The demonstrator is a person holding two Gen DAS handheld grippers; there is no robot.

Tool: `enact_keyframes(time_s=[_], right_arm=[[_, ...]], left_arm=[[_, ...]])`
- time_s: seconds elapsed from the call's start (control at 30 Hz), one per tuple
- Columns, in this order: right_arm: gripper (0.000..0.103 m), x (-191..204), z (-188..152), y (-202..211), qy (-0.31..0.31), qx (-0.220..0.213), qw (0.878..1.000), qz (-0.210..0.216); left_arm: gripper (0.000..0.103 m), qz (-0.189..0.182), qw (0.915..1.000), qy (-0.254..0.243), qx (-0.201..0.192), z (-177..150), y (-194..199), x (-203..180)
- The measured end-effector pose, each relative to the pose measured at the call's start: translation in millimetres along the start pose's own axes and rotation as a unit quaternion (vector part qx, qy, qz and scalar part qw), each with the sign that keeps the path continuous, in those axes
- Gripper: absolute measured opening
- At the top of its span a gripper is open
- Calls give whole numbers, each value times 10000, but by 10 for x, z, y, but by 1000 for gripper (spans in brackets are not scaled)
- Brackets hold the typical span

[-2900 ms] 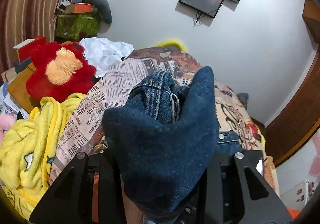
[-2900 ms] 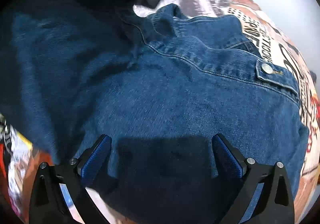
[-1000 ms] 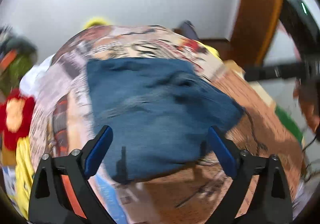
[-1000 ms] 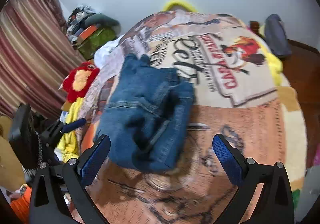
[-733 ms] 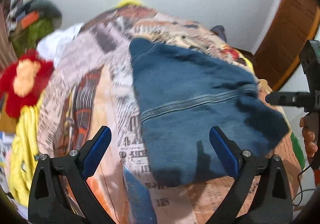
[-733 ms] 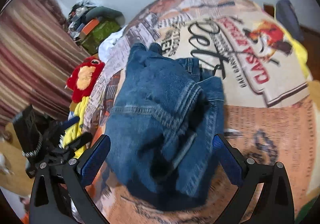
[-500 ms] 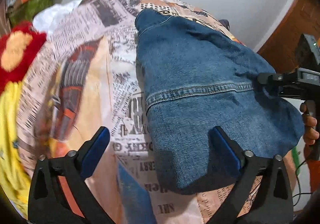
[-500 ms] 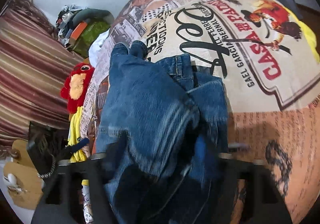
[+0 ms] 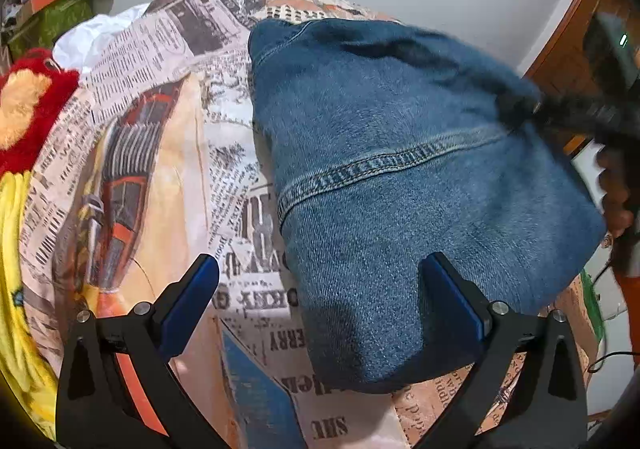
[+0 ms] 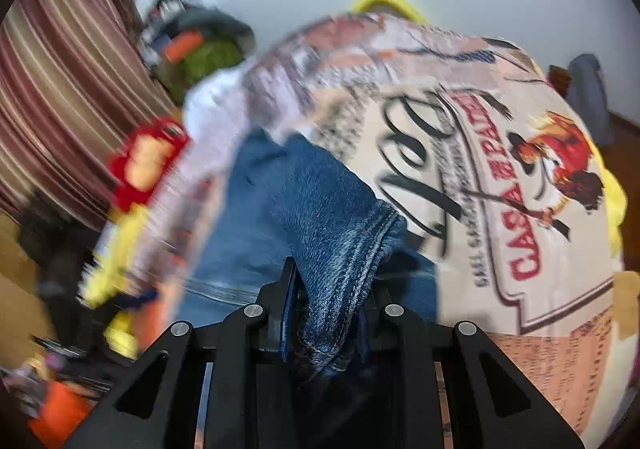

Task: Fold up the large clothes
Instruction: 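Grasp the jacket bundle edge with the right tool and tuck it, release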

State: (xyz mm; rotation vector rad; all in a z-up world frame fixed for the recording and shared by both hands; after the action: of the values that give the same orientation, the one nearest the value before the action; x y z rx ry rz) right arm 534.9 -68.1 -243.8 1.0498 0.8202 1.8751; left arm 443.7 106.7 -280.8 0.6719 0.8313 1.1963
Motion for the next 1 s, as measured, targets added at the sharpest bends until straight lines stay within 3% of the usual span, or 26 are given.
enact_keyframes(time_s=[0.07, 0.23, 0.43, 0.57, 0.63, 0.77, 0.8, 0.87, 0.9, 0.93, 1.0], right_arm=[[21, -209, -147, -165, -15, 142, 9998, -167], [28, -343, -279, -61, -243, 209, 9995, -7], [29, -99, -414, 319, 294, 58, 9979, -579], [31, 136, -551, 517, 358, -85, 9986, -368], [31, 197, -630, 520, 344, -52, 9988, -349], [31, 148, -864, 307, 634, 247, 9940, -859], [36, 108, -919, 261, 645, 323, 9935, -885], [62, -17, -1006, 213, 558, 332, 9935, -933], [79, -106, -1021, 231, 479, 210, 9935, -1009], [84, -169, -1036, 252, 425, 124, 9936, -1035], [84, -284, -1113, 285, 249, 115, 9967, -761]], left_arm=[[103, -78, 9999, 60, 36, -24, -37, 0], [103, 75, 9999, -93, 54, -33, -11, -52], [103, 346, 9983, -470, 89, -6, 113, -156], [103, 212, 9977, -648, 31, 11, 189, -298], [103, 146, 9977, -664, 69, 0, 170, -370], [103, 327, 9959, -824, 186, -98, 76, -432], [103, 308, 9958, -833, 229, -134, 56, -436], [103, 316, 9955, -846, 276, -205, 33, -426], [103, 318, 9954, -866, 243, -241, 36, -420], [103, 305, 9955, -878, 203, -264, 45, -417], [103, 251, 9959, -855, 174, -324, 59, -408]])
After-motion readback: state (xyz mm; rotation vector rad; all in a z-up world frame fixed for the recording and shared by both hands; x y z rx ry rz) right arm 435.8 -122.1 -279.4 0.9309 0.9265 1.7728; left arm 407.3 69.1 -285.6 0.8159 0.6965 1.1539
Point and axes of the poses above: each gripper's, at about its wrist camera, not at the fingertips, and y roughly against the way its jaws point, x to its left, z to its top, the point moved 8 cm from there along -y, roughly the way its jaws point, and after that the axes turned 9 degrees about -y, right-handed, at the moved point
